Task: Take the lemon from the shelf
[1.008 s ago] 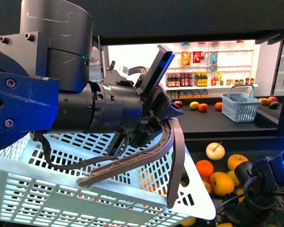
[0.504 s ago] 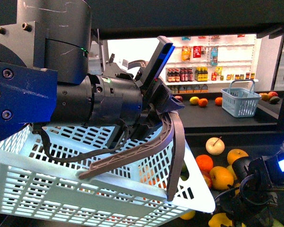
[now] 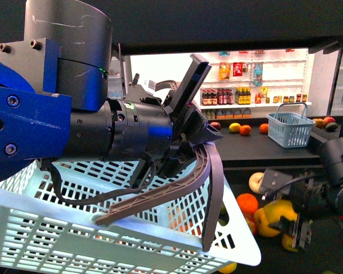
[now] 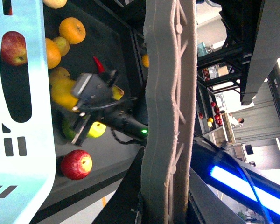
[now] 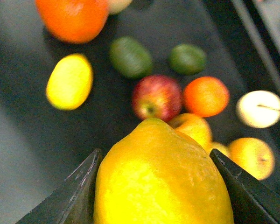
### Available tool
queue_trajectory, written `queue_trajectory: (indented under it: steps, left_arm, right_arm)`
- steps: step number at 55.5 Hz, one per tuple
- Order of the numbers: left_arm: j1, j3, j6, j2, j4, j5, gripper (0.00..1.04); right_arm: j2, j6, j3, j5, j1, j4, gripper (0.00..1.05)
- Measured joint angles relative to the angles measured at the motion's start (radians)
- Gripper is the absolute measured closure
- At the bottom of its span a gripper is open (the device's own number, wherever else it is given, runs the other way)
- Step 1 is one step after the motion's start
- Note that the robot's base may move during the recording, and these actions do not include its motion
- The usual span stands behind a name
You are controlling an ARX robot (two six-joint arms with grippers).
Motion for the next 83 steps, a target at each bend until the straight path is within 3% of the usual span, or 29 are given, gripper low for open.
queue_trajectory:
  steps: [7, 16, 26, 48, 63, 77, 83]
  left_arm:
    - [0.000, 0.000, 0.000, 0.000, 0.000, 0.000, 0.93]
    - [0.000, 0.000, 0.000, 0.000, 0.000, 0.000, 0.93]
    - [0.000, 0.000, 0.000, 0.000, 0.000, 0.000, 0.93]
    - [0.000, 0.000, 0.000, 0.000, 0.000, 0.001, 0.93]
    - [0.009, -0.001, -0.002, 0.011, 0.000, -0.019, 0.93]
    - [0.010, -0.001, 0.013, 0.011, 0.003, -0.022, 0.93]
    - [0.010, 0.000, 0.015, 0.011, 0.003, -0.023, 0.93]
  right_arm:
    - [-0.193, 0.133, -0.179, 0.006, -0.017, 0.175, 0.42]
    - [-0.382, 0.284, -0.333, -0.028, -0.009, 0.240, 0.42]
    - [-0.541, 0.462, -0.475, -0.055, 0.113, 0.263, 0.42]
    - [-0.534, 0.579, -0.546, 0.006, 0.260, 0.323, 0.42]
    - [-0.399, 0.682, -0.478, 0.145, 0.326, 0.377, 0.42]
    - [-0.378, 0.771, -0.458, 0.162, 0.342, 0.395, 0.06]
    - [-0.379, 0.781, -0.458, 0.156, 0.336, 0.402, 0.07]
